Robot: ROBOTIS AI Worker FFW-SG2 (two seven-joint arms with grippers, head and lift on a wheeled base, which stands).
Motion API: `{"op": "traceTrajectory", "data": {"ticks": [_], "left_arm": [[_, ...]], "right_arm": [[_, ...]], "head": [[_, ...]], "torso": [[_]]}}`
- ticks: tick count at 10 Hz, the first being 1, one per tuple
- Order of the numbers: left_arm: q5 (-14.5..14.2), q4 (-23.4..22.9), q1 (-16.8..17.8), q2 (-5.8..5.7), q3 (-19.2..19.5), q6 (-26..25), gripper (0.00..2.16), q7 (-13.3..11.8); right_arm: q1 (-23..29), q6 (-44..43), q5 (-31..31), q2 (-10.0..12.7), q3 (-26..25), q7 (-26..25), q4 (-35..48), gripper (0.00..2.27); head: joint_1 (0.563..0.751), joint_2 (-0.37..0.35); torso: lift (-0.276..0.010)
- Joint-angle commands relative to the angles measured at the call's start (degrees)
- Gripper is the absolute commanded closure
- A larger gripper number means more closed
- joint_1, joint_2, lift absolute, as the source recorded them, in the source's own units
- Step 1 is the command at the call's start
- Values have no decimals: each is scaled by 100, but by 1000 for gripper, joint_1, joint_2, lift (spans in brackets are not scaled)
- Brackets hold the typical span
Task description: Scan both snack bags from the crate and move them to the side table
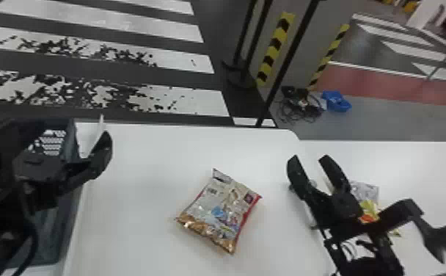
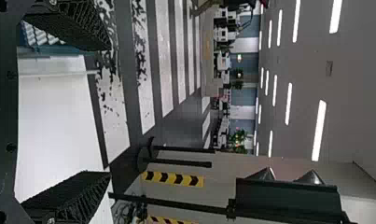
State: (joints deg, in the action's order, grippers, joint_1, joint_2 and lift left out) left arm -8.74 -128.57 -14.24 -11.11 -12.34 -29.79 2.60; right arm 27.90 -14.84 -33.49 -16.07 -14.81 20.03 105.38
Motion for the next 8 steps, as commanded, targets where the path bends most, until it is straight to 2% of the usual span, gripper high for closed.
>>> {"op": "traceTrajectory", "data": {"ticks": [1, 2, 3, 4, 5, 6, 8], "left_arm": [[-163, -326, -668, -137, 505, 329, 36, -40], [-172, -546, -1090, -181, 751, 557, 36, -49], [-181, -695, -1423, -295, 997, 786, 36, -14], [-400, -766, -1696, -348, 1331, 1049, 36, -49], [-682, -827, -1916, -366, 1691, 1260, 36, -137], [-761, -862, -2021, -462, 1841, 1260, 36, -137], [-822, -880, -2241, -480, 1999, 1419, 36, -172]], "right_arm": [[31, 4, 0, 17, 39, 10, -9, 117], [31, 4, 0, 25, 101, 10, -35, 117], [67, 4, 0, 43, 127, 10, -79, 117], [146, 4, 9, 52, 127, 10, -88, 120], [198, 21, 9, 52, 171, 10, -88, 120], [260, 179, 9, 52, 197, 10, -61, 117], [163, 1041, 88, 52, 356, 19, 18, 124]], "head": [[695, -295], [695, -265], [695, -253], [695, -224], [695, -196], [695, -181], [695, -122]], "torso": [[-95], [-95], [-95], [-95], [-95], [-95], [-95]]}}
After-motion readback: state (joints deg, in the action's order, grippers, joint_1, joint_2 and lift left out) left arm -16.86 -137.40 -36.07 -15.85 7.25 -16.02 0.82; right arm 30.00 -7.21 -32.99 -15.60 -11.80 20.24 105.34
